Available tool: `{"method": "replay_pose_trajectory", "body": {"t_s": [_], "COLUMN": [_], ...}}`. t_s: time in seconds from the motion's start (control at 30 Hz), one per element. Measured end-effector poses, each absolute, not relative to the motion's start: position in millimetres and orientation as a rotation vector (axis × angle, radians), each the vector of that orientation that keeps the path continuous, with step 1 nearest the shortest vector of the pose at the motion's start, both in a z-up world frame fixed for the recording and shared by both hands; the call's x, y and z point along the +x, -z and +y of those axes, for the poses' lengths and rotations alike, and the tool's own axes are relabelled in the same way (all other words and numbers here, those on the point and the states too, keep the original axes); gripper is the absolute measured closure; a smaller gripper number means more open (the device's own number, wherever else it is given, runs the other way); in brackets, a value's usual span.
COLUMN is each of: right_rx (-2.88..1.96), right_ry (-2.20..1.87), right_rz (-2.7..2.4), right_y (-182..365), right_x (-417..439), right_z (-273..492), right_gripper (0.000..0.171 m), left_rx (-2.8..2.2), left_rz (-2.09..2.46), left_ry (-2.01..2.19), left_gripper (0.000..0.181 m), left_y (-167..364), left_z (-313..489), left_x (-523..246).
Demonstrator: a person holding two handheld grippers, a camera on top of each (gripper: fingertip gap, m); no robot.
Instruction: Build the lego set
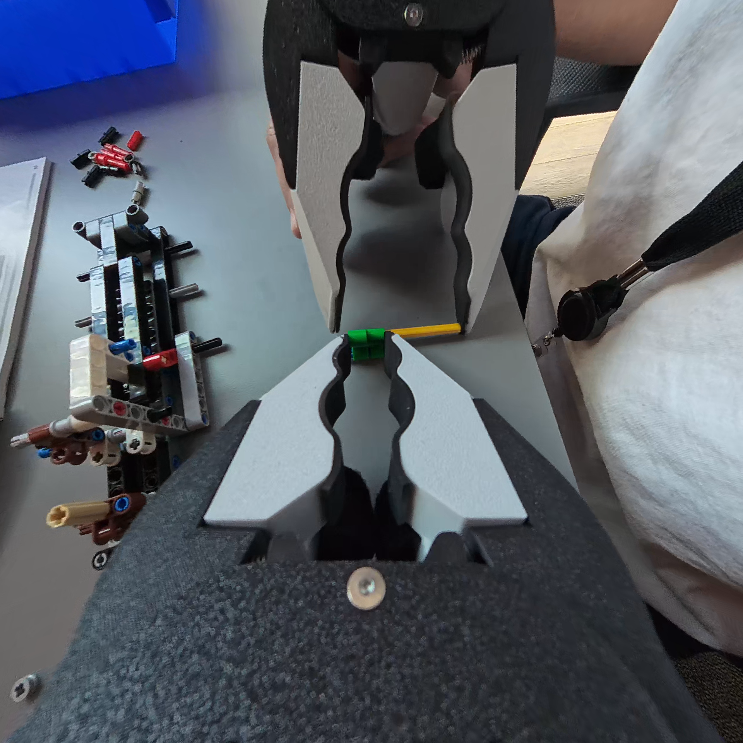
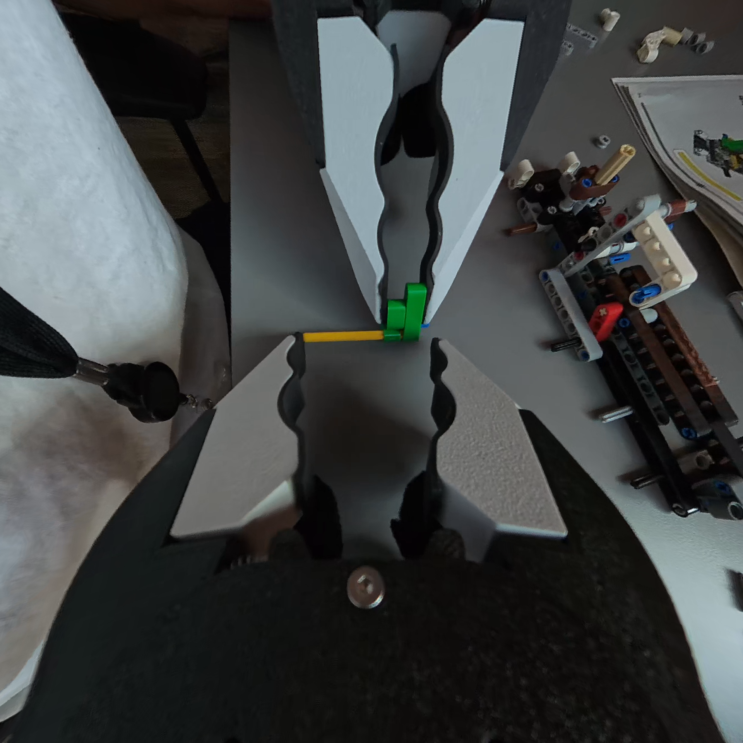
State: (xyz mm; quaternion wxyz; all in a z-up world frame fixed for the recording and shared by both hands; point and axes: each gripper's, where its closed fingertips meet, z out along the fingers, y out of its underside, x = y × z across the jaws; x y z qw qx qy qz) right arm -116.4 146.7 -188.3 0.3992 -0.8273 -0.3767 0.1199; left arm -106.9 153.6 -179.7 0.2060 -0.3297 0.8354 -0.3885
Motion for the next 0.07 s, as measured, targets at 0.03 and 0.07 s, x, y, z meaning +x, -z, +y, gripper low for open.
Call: {"method": "replay_pose_trajectory", "body": {"t_s": [0.03, 0.07], "right_rx": [-2.099, -2.102], "right_ry": [-0.311, -0.315], "right_rz": [-0.951, -0.949], "right_y": [188.7, 188.9], "right_x": [-116.3, -116.4], "right_z": [146.7, 146.9], "right_gripper": [0.109, 0.109], "left_rx": [-0.920, -0.923], "left_rz": [2.329, 2.330], "left_ry": [1.084, 1.087], "left_gripper": [0.167, 0.167], "left_y": [179.9, 179.9], "left_z": [153.5, 153.5], "left_x": [-106.9, -106.8]}}
